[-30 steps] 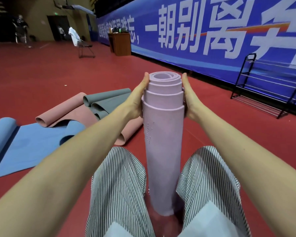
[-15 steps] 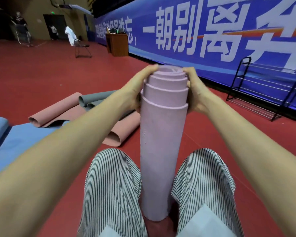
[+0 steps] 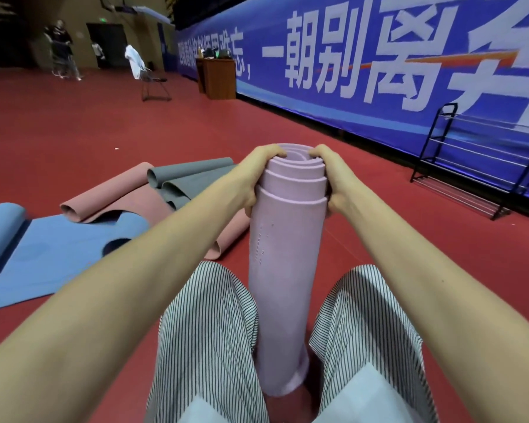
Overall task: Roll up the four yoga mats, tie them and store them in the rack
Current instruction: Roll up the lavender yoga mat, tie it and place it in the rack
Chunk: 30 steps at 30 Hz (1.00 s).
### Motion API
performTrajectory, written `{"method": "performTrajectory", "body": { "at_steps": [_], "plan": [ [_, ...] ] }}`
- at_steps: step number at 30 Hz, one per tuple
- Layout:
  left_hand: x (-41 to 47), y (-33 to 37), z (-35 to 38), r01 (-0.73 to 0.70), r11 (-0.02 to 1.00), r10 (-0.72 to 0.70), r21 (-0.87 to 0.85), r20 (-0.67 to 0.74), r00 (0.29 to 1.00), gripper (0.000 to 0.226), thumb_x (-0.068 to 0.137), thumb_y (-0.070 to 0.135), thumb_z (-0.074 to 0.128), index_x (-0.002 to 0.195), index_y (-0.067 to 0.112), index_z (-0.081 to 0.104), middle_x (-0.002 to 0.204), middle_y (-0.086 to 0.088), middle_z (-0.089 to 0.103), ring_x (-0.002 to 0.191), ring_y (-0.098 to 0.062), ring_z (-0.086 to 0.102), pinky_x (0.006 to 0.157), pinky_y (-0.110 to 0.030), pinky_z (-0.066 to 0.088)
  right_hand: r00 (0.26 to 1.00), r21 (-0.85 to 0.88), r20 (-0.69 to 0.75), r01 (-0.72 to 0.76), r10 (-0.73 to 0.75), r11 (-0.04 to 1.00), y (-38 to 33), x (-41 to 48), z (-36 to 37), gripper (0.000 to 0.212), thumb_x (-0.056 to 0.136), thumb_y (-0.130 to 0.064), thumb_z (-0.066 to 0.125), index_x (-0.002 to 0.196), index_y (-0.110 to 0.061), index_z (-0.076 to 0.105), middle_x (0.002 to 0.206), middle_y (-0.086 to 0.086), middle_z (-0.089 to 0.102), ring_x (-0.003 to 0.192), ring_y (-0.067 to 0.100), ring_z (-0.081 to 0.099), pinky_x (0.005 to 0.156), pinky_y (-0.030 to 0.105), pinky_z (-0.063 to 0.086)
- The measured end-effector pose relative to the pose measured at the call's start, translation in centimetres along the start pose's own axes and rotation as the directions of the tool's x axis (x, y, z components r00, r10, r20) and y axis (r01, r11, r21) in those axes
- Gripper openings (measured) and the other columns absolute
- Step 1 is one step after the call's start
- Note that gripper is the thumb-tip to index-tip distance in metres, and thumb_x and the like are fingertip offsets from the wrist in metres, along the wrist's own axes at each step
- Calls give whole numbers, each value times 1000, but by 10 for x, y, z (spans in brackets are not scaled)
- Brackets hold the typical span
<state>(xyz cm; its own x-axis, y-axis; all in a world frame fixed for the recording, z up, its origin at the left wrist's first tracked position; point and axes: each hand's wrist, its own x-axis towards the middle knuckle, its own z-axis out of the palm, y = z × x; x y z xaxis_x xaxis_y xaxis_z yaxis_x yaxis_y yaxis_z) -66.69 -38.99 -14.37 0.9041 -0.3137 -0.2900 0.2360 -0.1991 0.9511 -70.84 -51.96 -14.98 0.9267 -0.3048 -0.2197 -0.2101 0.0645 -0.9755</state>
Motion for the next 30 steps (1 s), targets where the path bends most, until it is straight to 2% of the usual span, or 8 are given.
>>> {"method": "performTrajectory", "body": {
  "at_steps": [5, 9, 12, 16, 19, 21, 26, 30],
  "plan": [
    [-15, 39, -4, -73, 997, 74, -35, 30, 997, 23, 75, 46, 61, 73, 23, 58, 81, -9, 62, 86, -27, 59, 91, -50, 39, 995, 57, -44, 87, -84, 995, -42, -13, -10, 25, 83, -38, 56, 64, -22, 51, 49, -3, 59, 51, 15, 58, 61, 22, 45],
    [-11, 12, 4, -68, 979, 64, 190, 29, 998, 40, 85, 25, 57, 124, 25, 55, 120, -10, 51, 109, -37, 51, 91, -65, 39, 1000, -247, -28, 8, -15, 969, -13, -7, -13, 7, 83, -26, 53, 91, -27, 55, 83, 3, 56, 79, 21, 52, 87, 42, 42],
    [-5, -10, 8, -61, 985, 60, 164, 10, 998, 58, 90, 12, 55, 139, 36, 38, 128, -2, 45, 96, -28, 50, 72, -46, 47, 997, -304, -45, 42, -59, 952, 11, -2, -13, 41, 88, -12, 46, 122, -34, 48, 94, 1, 53, 71, 17, 49, 68, 32, 41],
    [1, -8, 7, -41, 983, 35, 180, 35, 999, 53, 91, 14, 57, 136, 35, 42, 135, -2, 47, 108, -31, 48, 93, -62, 38, 998, -306, -56, -1, -17, 952, 7, 1, -14, 42, 91, -22, 52, 130, -33, 42, 93, -2, 52, 71, 17, 49, 63, 32, 39],
    [7, -8, 5, -37, 984, 34, 174, 19, 999, 54, 88, 13, 60, 136, 30, 41, 131, -4, 49, 90, -27, 52, 78, -52, 43, 999, -217, -43, -4, -5, 976, 14, 8, -9, 53, 88, -33, 63, 135, -33, 39, 110, -4, 53, 76, 15, 53, 65, 31, 40],
    [6, -6, 3, -23, 972, 23, 235, 1, 1000, 49, 89, 10, 59, 135, 19, 44, 118, -10, 52, 76, -26, 52, 69, -53, 45, 1000, -243, -24, -14, 8, 970, 13, 10, -4, 47, 85, -24, 65, 129, -25, 48, 104, 2, 59, 71, 18, 56, 64, 30, 42],
    [-2, 11, 3, 38, 944, -37, 326, -11, 999, 31, 93, 5, 46, 124, 5, 50, 79, -15, 57, 70, -27, 56, 85, -58, 44, 996, -367, -60, 35, -61, 930, -6, 6, -1, 15, 83, -6, 61, 95, -13, 59, 71, 11, 53, 56, 21, 50, 59, 33, 42],
    [-10, 39, -2, -54, 868, 52, 493, 17, 998, 25, 92, 12, 53, 115, 4, 54, 101, -20, 60, 98, -38, 61, 80, -58, 51, 997, -454, 23, 77, -75, 888, -34, -3, -7, 6, 87, -10, 58, 92, -12, 56, 86, 15, 59, 70, 28, 58, 74, 55, 50]
  ]
}}
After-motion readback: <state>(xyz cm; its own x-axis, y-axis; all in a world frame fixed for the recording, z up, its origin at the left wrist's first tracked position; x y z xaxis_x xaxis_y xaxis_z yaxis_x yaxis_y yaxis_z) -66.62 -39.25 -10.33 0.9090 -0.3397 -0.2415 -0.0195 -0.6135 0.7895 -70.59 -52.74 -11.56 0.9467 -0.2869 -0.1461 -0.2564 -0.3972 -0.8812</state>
